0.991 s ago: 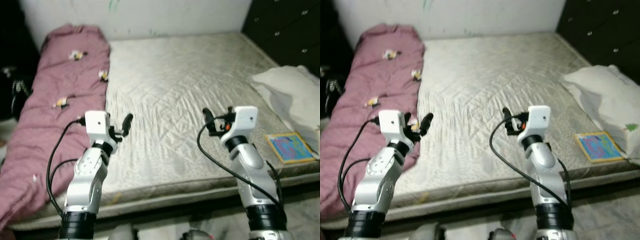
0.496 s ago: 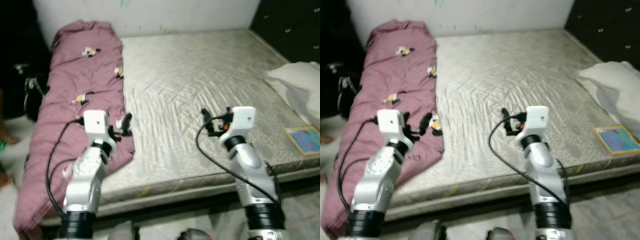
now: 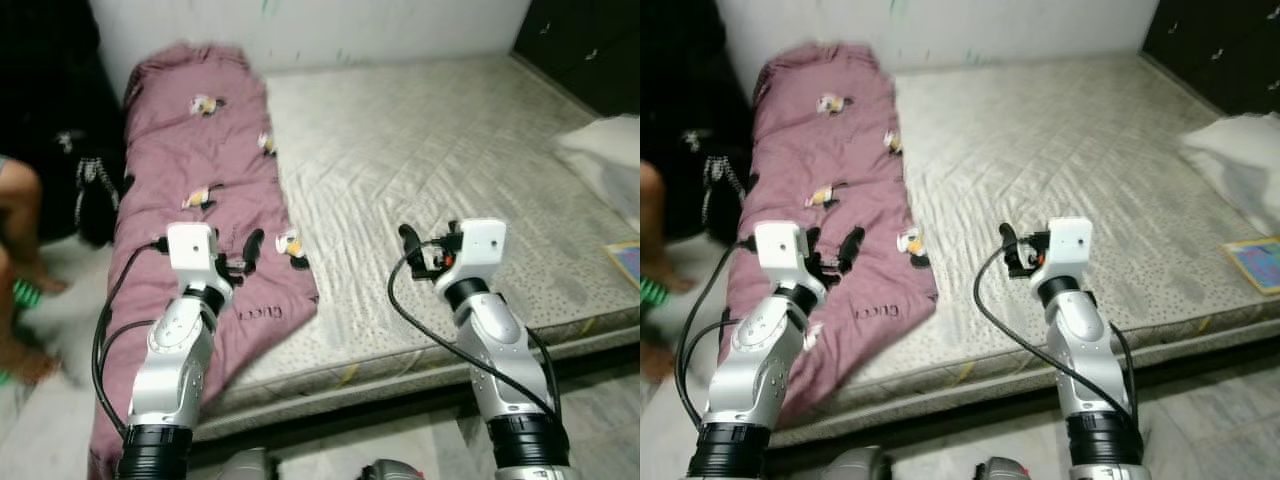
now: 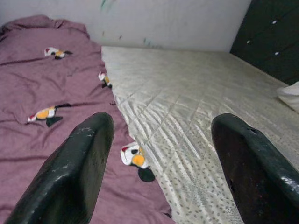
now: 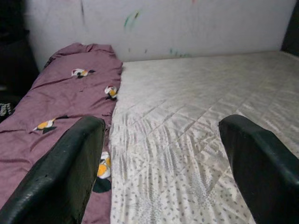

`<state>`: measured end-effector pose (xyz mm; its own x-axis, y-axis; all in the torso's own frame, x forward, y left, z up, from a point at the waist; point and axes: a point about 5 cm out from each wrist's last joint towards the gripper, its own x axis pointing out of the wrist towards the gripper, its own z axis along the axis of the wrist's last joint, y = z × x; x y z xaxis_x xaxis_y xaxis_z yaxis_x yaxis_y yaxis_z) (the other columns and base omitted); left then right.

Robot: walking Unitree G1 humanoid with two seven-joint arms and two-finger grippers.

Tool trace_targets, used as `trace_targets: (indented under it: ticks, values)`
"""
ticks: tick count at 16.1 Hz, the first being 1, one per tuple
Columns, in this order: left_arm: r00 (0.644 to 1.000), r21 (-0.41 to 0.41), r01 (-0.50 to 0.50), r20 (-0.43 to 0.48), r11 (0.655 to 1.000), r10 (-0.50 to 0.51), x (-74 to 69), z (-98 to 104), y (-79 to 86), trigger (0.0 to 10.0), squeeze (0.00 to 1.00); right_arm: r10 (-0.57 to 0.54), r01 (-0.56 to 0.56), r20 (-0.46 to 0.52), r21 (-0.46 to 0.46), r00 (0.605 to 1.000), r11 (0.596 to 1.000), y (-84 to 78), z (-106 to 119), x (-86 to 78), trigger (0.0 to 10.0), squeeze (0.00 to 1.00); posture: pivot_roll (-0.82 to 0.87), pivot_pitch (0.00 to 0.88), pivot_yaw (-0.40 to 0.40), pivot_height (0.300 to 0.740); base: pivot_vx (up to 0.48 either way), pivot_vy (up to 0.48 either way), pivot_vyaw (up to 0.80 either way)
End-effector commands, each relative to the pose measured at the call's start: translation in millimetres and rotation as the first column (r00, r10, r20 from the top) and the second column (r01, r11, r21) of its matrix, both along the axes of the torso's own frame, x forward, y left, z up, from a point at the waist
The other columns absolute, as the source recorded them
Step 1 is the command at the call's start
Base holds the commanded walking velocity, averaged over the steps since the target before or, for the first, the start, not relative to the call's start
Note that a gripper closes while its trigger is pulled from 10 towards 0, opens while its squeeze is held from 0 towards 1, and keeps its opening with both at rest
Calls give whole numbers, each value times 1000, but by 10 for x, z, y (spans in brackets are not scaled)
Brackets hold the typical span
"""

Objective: Clean up the room

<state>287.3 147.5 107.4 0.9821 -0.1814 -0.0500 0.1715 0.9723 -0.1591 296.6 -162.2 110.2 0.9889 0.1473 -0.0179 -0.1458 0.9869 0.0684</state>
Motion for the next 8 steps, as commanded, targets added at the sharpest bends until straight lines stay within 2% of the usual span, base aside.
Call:
trace_targets:
  ticks: [1,6,8]
  values:
    - [1000,16,-25,3,1000,25,0,19,95,10000,0,15,-16,28,13,999,1000,81,70,20,10000,0,-24,0,-1,740,0,472,0]
    - [999,23,-42,6,999,42,7,29,102,10000,0,20,-20,41,6,999,1000,84,88,26,10000,0,-25,0,1,740,0,476,0]
    - [998,50,-55,29,997,54,9,45,111,10000,0,20,-21,41,8,999,1000,89,88,25,10000,0,-27,0,0,740,0,0,0]
